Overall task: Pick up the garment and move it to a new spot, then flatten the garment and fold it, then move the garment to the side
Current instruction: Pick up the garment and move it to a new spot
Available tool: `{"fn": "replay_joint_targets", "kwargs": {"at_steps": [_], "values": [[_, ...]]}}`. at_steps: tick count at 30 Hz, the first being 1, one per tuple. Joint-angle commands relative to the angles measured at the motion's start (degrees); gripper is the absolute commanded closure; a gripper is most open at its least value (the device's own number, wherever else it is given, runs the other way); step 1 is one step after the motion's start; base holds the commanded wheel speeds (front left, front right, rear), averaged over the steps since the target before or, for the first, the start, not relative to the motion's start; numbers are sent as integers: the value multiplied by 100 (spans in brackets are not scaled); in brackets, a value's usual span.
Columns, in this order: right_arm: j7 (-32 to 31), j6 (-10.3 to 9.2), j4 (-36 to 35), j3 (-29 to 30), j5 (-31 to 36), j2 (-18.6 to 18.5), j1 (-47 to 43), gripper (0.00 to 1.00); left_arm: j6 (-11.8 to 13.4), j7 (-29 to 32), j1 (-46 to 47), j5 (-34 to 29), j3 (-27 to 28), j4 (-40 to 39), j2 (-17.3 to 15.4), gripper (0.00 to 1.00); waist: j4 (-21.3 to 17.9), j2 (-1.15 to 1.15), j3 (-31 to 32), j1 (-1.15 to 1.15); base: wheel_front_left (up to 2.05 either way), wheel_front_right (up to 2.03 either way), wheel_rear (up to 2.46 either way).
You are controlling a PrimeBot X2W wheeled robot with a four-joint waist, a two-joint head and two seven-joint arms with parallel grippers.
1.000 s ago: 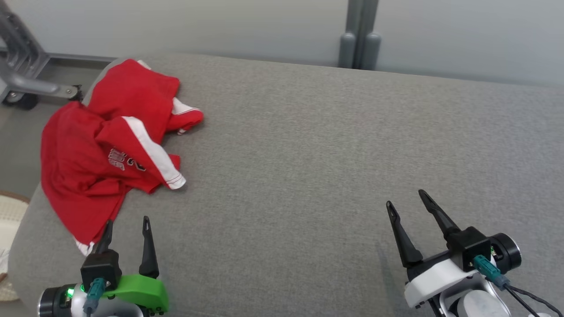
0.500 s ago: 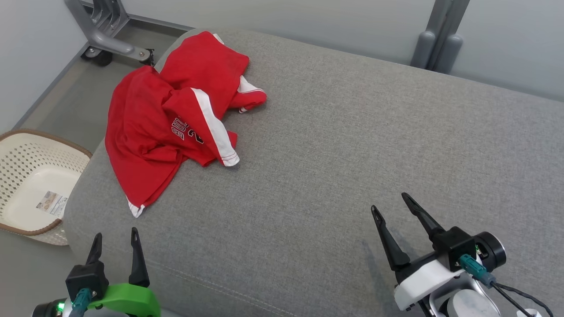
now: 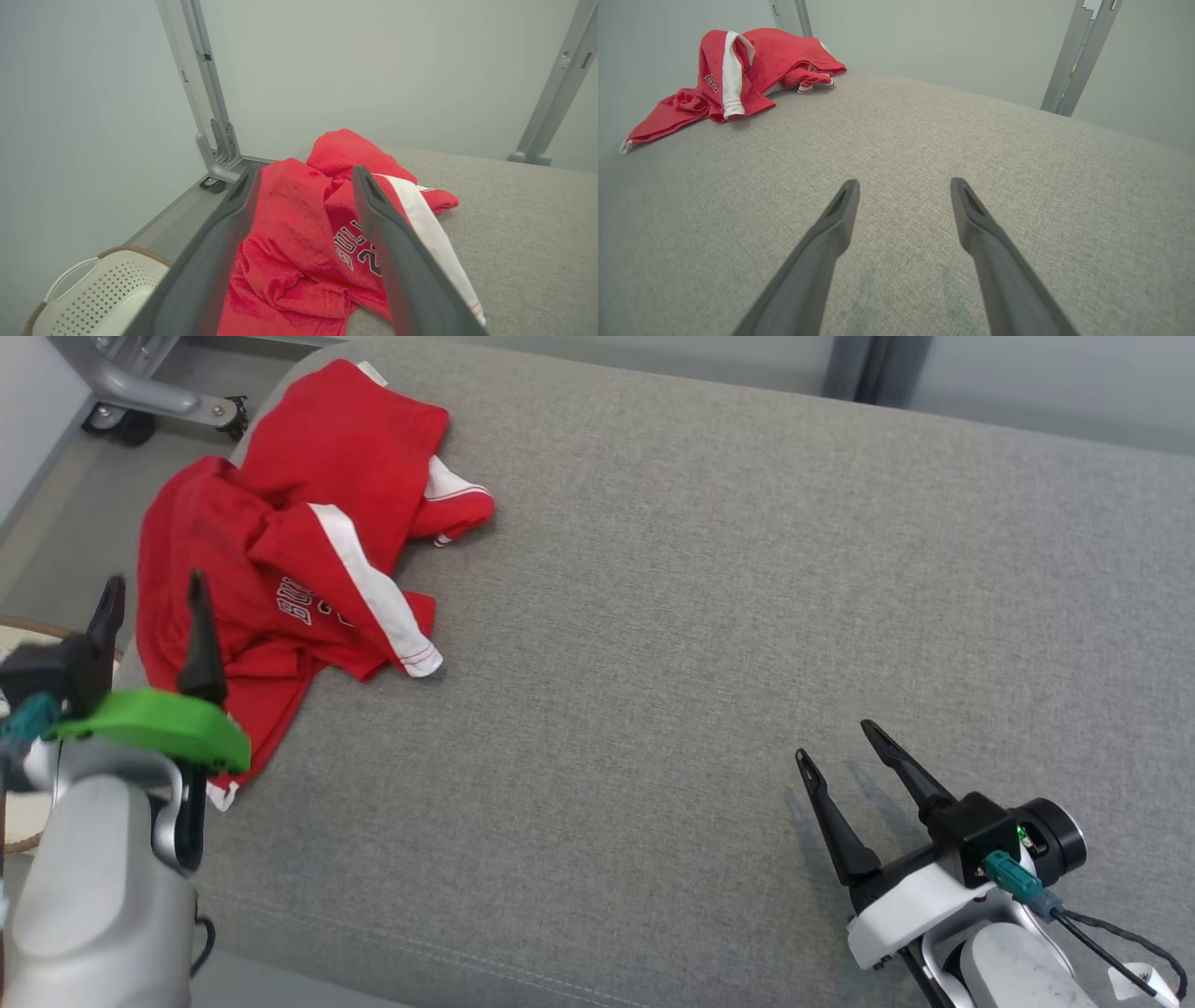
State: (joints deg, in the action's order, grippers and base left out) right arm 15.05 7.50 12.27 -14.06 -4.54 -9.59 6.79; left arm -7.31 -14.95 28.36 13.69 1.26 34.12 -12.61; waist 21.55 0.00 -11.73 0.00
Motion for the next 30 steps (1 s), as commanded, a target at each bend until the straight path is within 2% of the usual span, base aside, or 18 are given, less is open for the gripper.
{"fn": "replay_joint_targets", "kwargs": {"at_steps": [1, 6, 11, 13, 16, 18, 25, 29, 30], "values": [[17, -2, 1, -17, -63, -40, 93, 0, -21, 47, 287, 229, -242, 64, -50, 0, -289, 0, -329, 0, 0, 0, 0], [17, -2, -26, -120, -70, -148, 335, 0, -11, 441, 1352, 1162, -1115, 401, -882, 0, -574, 0, -745, 0, 0, 0, 0], [17, -2, -79, -154, -58, -250, 486, 0, -12, 940, 2001, 1800, -1545, 847, -1404, 0, -893, 0, -1100, 0, 0, 0, 0], [17, -2, -98, -144, -55, -284, 544, 0, -12, 1171, 2170, 1967, -1643, 1101, -1509, 0, -1011, 0, -1209, 0, 0, 0, 0], [17, -2, -121, -117, -50, -309, 575, 0, 3, 1470, 2352, 2099, -1679, 1593, -1622, 0, -1178, 0, -1344, 0, 0, 0, 0], [17, -2, -119, -94, -60, -316, 600, 0, 117, 1559, 2446, 2052, -1693, 1906, -1642, 0, -1262, 0, -1396, 0, 0, 0, 0], [17, -2, -160, -51, -77, -276, 621, 0, 602, 1860, 2535, 2029, -1738, 2829, -1466, 0, -1427, 0, -1432, 0, 0, 0, 0], [17, -2, -143, -67, -88, -257, 626, 0, 671, 1915, 2575, 2052, -1753, 3051, -1374, 0, -1436, 0, -1423, 0, 0, 0, 0], [17, -2, -136, -69, -94, -252, 631, 0, 706, 1858, 2615, 2070, -1735, 3086, -1360, 78, -1433, 0, -1414, 0, 0, 0, 0]]}}
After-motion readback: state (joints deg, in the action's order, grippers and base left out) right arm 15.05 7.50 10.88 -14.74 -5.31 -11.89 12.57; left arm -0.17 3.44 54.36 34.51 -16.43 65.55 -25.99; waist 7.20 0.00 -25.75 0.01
